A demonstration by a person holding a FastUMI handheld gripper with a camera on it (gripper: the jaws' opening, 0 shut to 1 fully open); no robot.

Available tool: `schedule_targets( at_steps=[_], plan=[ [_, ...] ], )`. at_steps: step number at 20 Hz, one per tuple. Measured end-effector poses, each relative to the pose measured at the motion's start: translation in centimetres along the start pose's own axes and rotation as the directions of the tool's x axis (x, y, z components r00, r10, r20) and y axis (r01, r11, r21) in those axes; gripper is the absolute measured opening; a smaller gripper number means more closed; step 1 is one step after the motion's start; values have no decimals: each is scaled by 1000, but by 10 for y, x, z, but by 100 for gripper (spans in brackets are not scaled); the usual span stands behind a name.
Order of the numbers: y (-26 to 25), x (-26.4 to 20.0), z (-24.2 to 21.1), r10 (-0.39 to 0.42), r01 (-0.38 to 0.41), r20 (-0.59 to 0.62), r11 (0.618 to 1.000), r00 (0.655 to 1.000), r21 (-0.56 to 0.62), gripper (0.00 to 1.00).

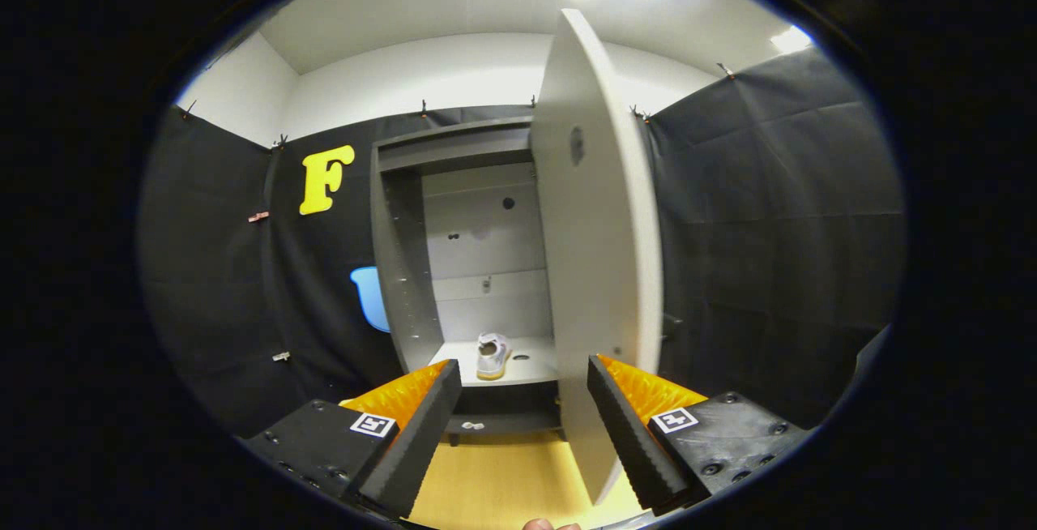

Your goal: Open the shoe cabinet door, grab the shoes and put them into the shoe cabinet, then close the shoe cabinet door.

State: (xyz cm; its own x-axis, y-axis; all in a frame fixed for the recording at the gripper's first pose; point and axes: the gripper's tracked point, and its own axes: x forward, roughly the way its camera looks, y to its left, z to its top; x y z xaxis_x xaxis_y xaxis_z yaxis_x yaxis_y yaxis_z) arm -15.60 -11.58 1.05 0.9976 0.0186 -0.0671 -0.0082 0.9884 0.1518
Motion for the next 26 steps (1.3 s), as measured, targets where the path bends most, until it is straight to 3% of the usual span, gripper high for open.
schedule_targets(
  at_steps=[5,11,15,23,26],
  plan=[
    [-76,-14,9,-133,134,30,990,991,-37,98],
    [-160,17,-19,-257,256,-27,966,966,-17,97],
    [-156,54,-41,-234,231,-89,972,968,-44,98],
    [-129,54,-57,-190,190,-121,982,974,-15,98],
    [-95,50,-62,-130,133,-138,991,982,6,98]
  ],
)
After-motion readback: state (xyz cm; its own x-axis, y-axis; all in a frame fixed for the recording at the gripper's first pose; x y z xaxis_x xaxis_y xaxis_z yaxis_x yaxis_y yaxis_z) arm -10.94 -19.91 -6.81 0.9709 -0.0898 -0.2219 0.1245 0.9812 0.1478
